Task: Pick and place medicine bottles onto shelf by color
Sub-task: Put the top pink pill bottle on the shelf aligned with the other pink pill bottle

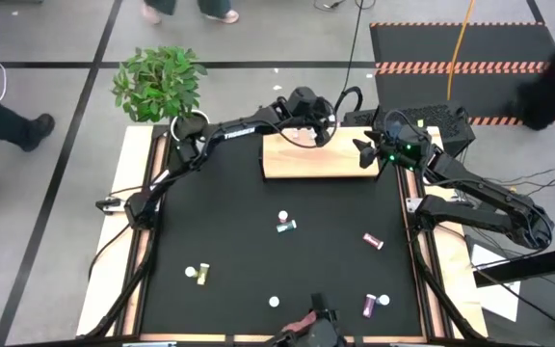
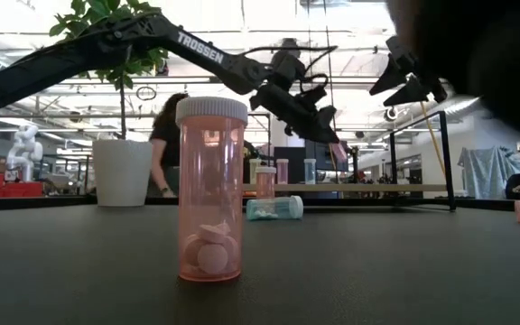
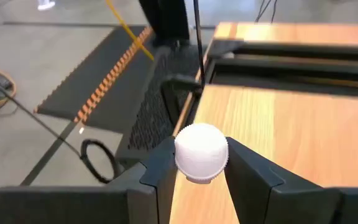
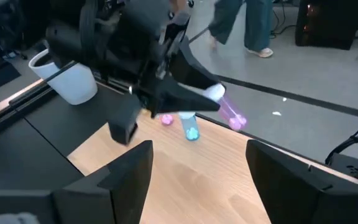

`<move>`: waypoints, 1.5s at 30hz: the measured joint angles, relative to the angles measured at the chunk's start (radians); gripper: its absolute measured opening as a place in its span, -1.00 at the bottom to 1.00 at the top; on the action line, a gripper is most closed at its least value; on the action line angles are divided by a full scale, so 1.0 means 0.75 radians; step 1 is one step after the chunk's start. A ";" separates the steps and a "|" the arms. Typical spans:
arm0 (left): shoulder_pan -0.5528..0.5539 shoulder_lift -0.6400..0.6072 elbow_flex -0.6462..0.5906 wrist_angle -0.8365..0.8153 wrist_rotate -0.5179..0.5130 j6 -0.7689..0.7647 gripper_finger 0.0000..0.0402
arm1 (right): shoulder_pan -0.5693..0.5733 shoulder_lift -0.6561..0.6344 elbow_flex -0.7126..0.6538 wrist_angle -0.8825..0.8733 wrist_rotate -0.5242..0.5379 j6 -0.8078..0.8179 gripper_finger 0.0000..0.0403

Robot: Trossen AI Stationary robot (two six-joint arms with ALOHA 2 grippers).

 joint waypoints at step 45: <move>-0.035 -0.260 -0.198 -0.759 -0.176 -0.366 -0.37 | -0.003 -0.001 -0.002 -0.115 -0.005 -0.088 0.27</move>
